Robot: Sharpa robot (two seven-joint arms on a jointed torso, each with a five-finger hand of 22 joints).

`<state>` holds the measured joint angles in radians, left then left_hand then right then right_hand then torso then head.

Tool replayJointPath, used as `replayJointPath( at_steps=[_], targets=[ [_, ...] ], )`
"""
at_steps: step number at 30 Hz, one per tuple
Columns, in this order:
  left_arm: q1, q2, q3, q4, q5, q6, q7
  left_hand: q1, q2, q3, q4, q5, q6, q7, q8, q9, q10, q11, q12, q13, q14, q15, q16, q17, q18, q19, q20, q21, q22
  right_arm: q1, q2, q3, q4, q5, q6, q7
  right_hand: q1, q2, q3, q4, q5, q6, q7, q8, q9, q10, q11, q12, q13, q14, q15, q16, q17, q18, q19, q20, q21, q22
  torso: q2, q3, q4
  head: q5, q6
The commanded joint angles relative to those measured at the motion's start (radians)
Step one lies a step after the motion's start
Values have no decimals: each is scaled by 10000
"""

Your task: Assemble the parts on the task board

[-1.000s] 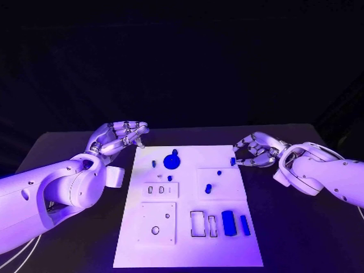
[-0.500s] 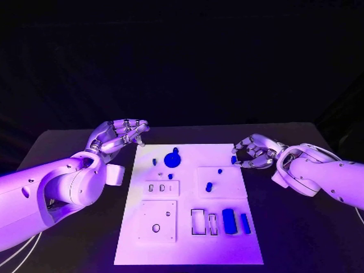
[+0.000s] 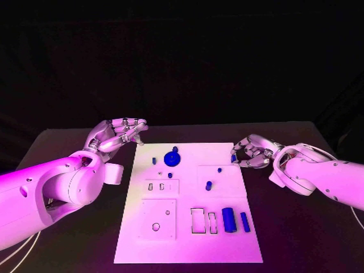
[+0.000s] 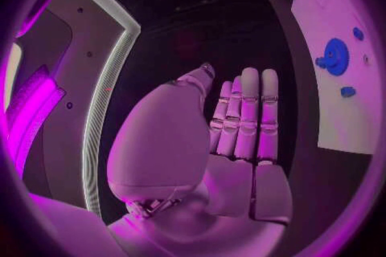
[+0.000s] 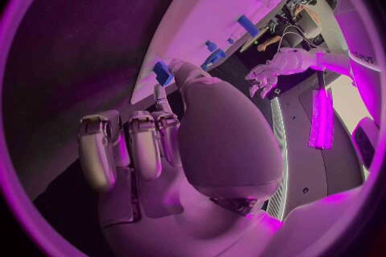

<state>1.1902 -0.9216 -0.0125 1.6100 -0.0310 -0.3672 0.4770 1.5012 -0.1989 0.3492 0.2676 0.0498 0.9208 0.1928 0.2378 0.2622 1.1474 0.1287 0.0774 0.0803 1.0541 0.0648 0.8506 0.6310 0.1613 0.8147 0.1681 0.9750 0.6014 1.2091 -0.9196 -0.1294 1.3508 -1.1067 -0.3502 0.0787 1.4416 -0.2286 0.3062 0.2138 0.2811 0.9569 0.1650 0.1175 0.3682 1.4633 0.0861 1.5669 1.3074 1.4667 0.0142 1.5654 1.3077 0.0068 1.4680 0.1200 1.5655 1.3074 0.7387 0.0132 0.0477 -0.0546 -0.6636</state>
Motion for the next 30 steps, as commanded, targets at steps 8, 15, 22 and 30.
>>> replayJointPath(
  at_steps=[8, 15, 22, 30],
  targets=[
    [9, -7, 6, 37, 16, 154, 47, -2, -14, 68, -1, -4, -69, -29, -48, 15, -39, 2, -32, 14, -60, -25, 62, 9, 196, -68, -1, 56, 16, -31, 126, -4, -65, -138, -11, -238, -74, 226, 278, 67, 23, 308, -100, 186, 27, 1075, -112, 39, 2634, 1041, -88, 54, 2631, -68, 1028, -66, 53, 2634, -14, 3, -6, 8, -30],
    [9, -16, 6, 40, 16, 158, 37, -3, -10, 88, -5, -4, -64, -29, -46, 24, -37, 2, -28, 17, -51, -25, 92, 13, 197, -89, 2, 88, 37, -38, 159, -4, -78, -157, -101, -319, -94, 261, 484, 28, 11, 566, -208, 364, 68, 1075, -206, 39, 2634, 1041, -176, 54, 2631, -68, 1028, -144, 53, 2634, -11, 9, -12, 18, -33],
    [9, -31, 6, 39, 16, 157, 29, -3, -10, 88, -5, -4, -64, -29, -46, 24, -37, 2, -28, 17, -51, -25, 92, 13, 197, -89, 2, 88, 37, -40, 163, -4, -72, -220, -444, -395, -55, 359, 724, -69, 12, 702, -290, 504, 106, 1075, -286, 39, 2634, 1041, -249, 54, 2631, -68, 1028, -217, 53, 2634, -13, 8, -10, 13, -28],
    [9, -32, 6, 33, 16, 164, 29, -3, -10, 88, -5, -4, -64, -29, -46, 24, -37, 2, -28, 17, -51, -25, 92, 13, 197, -89, 2, 88, 37, -40, 168, -3, 58, -187, -1065, -354, -45, 465, 947, -160, -15, 774, -339, 611, 140, 1075, -333, 39, 2634, 1041, -292, 54, 2631, -68, 1028, -262, 53, 2634, -17, 13, -13, 34, -34]
  ],
)
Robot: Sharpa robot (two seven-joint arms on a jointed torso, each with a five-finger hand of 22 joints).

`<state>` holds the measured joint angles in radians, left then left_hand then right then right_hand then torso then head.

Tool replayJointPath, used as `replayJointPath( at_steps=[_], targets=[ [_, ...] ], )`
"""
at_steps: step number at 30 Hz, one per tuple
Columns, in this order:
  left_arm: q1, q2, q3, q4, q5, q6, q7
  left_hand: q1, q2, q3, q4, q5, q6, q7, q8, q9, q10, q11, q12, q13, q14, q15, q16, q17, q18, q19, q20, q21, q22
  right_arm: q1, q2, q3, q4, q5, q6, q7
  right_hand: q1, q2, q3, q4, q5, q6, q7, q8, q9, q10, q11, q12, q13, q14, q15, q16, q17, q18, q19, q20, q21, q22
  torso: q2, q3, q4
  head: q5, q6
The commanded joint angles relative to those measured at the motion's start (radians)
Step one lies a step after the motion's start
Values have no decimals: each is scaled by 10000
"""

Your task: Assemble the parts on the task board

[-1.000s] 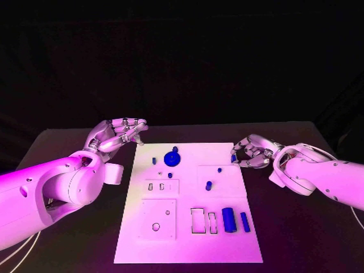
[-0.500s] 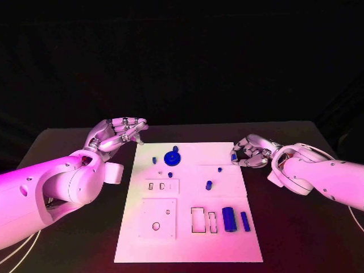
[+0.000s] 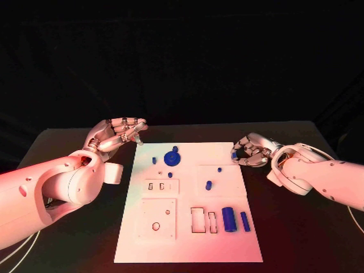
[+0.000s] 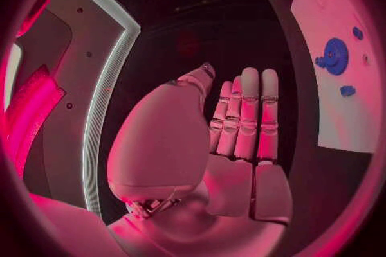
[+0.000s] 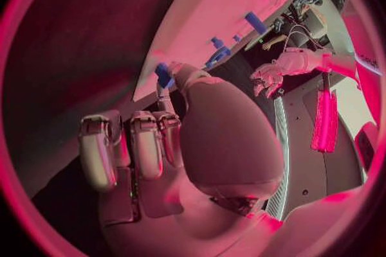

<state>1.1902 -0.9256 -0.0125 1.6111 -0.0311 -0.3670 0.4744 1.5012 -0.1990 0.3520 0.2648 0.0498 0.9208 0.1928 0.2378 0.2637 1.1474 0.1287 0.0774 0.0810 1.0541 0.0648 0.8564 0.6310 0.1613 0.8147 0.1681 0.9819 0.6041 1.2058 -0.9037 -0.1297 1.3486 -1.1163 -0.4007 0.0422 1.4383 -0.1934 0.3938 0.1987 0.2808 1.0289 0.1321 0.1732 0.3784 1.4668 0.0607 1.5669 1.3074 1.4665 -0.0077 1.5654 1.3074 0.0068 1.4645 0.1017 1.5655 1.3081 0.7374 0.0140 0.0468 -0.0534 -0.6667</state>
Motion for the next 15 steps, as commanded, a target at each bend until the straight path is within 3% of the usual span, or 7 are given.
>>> replayJointPath(
  at_steps=[1, 6, 15],
  targets=[
    [8, 11, 6, 21, 16, 165, 56, -4, -10, 60, 23, -4, -64, -29, -45, 9, -36, 2, -28, 10, -51, -25, 34, 13, 197, -89, 2, 18, 10, -7, 3, 1, 123, -40, -665, -20, -13, 120, 84, -13, -16, 56, -11, 59, 40, 1040, -82, 39, 2634, 1043, -76, 54, 2634, -68, 1063, -81, 53, 2627, -6, 2, -7, 23, 1],
    [8, 30, 6, 2, 16, 174, 60, -4, -10, 60, 23, -4, -64, -29, -45, 9, -36, 2, -28, 10, -51, -25, 34, 13, 197, -89, 2, 18, 10, 34, -73, 20, 497, 157, -1048, -295, -32, 203, 249, -62, 27, 58, -32, 115, 60, 1040, -108, 39, 2634, 1043, -91, 54, 2634, -68, 1063, -103, 53, 2627, -26, -16, -12, 44, -21],
    [8, 147, 1, -146, 47, 189, 40, -3, -6, 75, 19, -4, -58, -32, -42, 16, -37, 2, -27, 11, -54, -25, 50, 13, 197, -105, 4, 40, 25, 454, 150, 42, 1769, -6, -1154, -1448, -123, 209, 320, -70, 0, 37, -32, 151, 75, 1040, -109, 39, 2634, 1043, -96, 54, 2634, -68, 1063, -113, 53, 2627, -113, -55, -55, 147, -118]
  ],
)
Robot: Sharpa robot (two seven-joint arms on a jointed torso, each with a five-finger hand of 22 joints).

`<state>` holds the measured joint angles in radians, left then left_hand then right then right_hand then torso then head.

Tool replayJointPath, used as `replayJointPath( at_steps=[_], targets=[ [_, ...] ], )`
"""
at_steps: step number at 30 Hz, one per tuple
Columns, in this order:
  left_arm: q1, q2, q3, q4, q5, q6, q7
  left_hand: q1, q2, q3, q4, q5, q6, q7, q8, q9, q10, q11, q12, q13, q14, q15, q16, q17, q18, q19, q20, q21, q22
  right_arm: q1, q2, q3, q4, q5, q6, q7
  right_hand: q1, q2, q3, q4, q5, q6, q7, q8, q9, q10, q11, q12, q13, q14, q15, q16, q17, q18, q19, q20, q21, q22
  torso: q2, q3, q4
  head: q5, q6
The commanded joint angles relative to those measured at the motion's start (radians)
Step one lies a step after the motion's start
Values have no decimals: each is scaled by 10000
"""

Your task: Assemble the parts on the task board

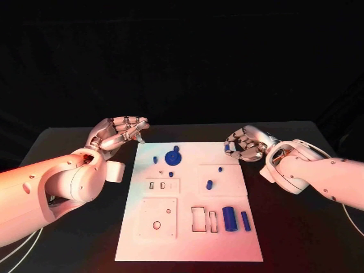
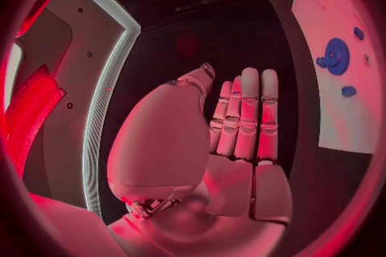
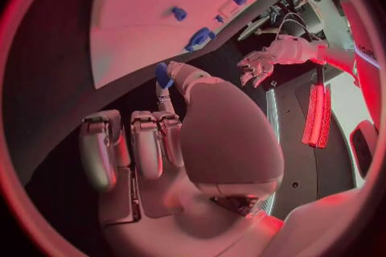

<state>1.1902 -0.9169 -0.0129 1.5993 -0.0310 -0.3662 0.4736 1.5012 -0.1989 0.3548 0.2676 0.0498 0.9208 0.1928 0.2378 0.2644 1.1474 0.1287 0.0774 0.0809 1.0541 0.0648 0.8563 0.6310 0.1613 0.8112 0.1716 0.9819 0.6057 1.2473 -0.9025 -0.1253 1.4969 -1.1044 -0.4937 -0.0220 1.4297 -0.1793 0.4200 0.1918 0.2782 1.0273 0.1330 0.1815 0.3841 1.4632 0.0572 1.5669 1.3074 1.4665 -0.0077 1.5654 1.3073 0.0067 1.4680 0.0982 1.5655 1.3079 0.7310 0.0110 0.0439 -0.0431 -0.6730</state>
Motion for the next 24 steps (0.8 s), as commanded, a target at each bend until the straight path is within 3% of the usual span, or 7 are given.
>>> replayJointPath(
  at_steps=[1, 7, 9, 14, 21, 24],
  targets=[
    [8, 84, 3, -55, 51, 185, 44, -13, -9, 47, -4, -5, -56, -31, -41, 11, -36, 2, -26, 13, -55, -23, 55, 13, 197, -76, -30, 47, 13, 61, 229, -2, 409, -170, -225, -973, -42, 72, 65, -2, 23, 53, -43, 71, 19, 1076, -75, 39, 2634, 1043, -97, 54, 2635, -67, 1028, -79, 53, 2629, -66, -29, -28, 68, -82],
    [8, 271, -14, -259, 99, 205, 13, -36, -6, 48, 8, -5, -49, -32, -37, 16, -25, 2, -19, 17, -55, -22, 65, 14, 197, -87, -29, 59, 22, 129, 1111, -37, 1014, -362, -108, -2097, -118, 116, 136, -3, -16, 26, -45, 100, 32, 1076, -81, 39, 2634, 1043, -104, 54, 2635, -67, 1028, -86, 53, 2629, -147, -66, -8, 276, -278],
    [8, 321, -19, -311, 109, 204, -2, -44, -4, 51, 13, -5, -47, -33, -35, 18, -13, -1, -12, 20, -55, -23, 72, 14, 197, -93, -28, 67, 27, 124, 1377, -57, 1120, -390, -66, -2362, -129, 117, 140, -2, -21, 22, -45, 102, 33, 1076, -81, 39, 2634, 1043, -104, 54, 2635, -67, 1028, -87, 53, 2629, -170, -87, 3, 347, -289],
    [9, 420, -30, -409, 121, 192, -49, -87, -10, 80, 26, -4, -39, -65, -29, 42, 163, -47, 98, 67, -30, -54, 158, 28, 205, -139, -29, 148, 79, 45, 1971, -110, 1252, -507, 31, -2923, -204, 103, 152, 7, -44, -6, -41, 114, 39, 1076, -79, 39, 2634, 1043, -105, 54, 2635, -67, 1028, -90, 53, 2629, -221, -131, 23, 574, -495],
    [10, 547, -43, -501, 121, 172, -138, -132, -24, 100, 40, -4, -38, -88, -26, 64, 273, -80, 185, 105, 17, -80, 274, 59, 209, -168, -39, 229, 128, -250, 2624, -178, 1278, -842, 206, -3505, -323, 81, 156, 29, -56, -26, -43, 140, 50, 1076, -79, 39, 2634, 1043, -105, 54, 2635, -67, 1028, -92, 53, 2629, -249, -180, 23, 744, -627],
    [11, 592, -49, -517, 111, 170, -175, -149, -25, 104, 47, -4, -37, -93, -25, 69, 295, -87, 206, 114, 27, -86, 305, 69, 210, -175, -42, 249, 141, -412, 2847, -202, 1256, -1111, 270, -3745, -432, 48, 146, 51, -74, -36, -48, 167, 61, 1076, -83, 39, 2634, 1043, -108, 54, 2635, -67, 1028, -94, 53, 2629, -244, -170, 25, 765, -647]
  ],
)
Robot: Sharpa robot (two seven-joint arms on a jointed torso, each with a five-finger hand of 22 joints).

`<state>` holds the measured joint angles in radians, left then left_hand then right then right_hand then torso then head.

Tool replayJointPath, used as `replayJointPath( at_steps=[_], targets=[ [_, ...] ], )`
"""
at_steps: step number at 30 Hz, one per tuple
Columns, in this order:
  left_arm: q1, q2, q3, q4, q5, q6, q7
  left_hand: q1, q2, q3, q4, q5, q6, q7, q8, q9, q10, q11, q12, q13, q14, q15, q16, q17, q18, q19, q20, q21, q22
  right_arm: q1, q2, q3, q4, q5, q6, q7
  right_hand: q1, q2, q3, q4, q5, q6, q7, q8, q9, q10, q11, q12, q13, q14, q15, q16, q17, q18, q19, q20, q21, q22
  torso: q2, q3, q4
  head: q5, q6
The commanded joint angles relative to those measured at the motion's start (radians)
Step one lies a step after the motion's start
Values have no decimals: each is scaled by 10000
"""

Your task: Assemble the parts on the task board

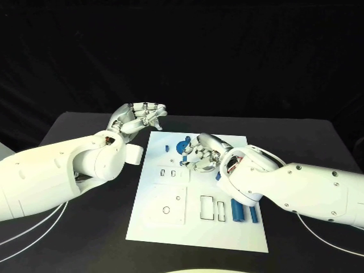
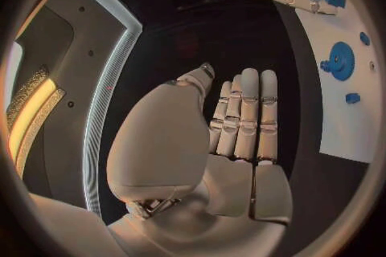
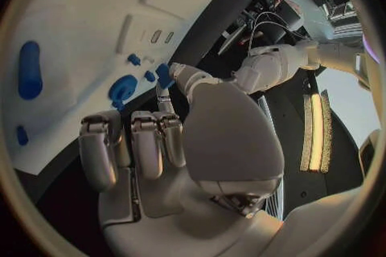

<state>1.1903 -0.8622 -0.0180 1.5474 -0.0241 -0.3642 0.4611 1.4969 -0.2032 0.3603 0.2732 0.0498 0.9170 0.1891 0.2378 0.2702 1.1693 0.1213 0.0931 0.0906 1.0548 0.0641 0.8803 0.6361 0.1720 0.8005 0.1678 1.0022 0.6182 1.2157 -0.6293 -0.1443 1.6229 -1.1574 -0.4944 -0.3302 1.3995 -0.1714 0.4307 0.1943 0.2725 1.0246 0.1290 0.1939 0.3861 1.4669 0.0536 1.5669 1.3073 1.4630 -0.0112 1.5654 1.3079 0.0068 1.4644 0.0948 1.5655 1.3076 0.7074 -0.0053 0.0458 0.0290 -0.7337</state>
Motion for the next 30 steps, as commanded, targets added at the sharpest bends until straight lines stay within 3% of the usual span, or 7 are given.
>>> replayJointPath(
  at_steps=[1, 11, 30],
  targets=[
    [10, 55, 0, -1, 39, 149, -58, -112, 16, 51, -7, -4, 0, -60, -24, 15, 89, -19, 61, 23, 26, -83, 84, 23, 103, -72, -6, 57, 23, -140, 160, -16, -11, -646, 294, -719, -130, -32, 38, 26, -17, -8, -8, 43, 42, 1039, -47, 39, 2635, 1078, -73, 54, 2629, -68, 1064, -60, 53, 2632, 1, -1, 7, 50, -42],
    [11, 113, -8, -2, 13, 162, -118, -119, 13, 60, -8, -4, 3, -71, -21, 23, 124, -33, 93, 38, 37, -93, 129, 38, 104, -81, -10, 85, 40, -540, 579, -48, -164, -1487, 215, -1065, -262, -83, 20, 45, -67, -4, -23, 89, 60, 1039, -58, 39, 2635, 1078, -83, 54, 2629, -68, 1064, -67, 53, 2632, 19, 17, -5, 86, -72],
    [11, 105, -18, -11, -10, 228, -191, -128, 6, 65, -8, -4, 4, -78, -20, 30, 121, -36, 103, 43, 44, -99, 164, 50, 104, -90, -14, 106, 53, -800, 892, -63, -547, -2590, -22, -904, -367, -135, 2, 58, -82, 8, -42, 131, 75, 1039, -73, 39, 2635, 1078, -93, 54, 2629, -68, 1064, -75, 53, 2632, 21, 19, -3, 130, -100]
  ],
)
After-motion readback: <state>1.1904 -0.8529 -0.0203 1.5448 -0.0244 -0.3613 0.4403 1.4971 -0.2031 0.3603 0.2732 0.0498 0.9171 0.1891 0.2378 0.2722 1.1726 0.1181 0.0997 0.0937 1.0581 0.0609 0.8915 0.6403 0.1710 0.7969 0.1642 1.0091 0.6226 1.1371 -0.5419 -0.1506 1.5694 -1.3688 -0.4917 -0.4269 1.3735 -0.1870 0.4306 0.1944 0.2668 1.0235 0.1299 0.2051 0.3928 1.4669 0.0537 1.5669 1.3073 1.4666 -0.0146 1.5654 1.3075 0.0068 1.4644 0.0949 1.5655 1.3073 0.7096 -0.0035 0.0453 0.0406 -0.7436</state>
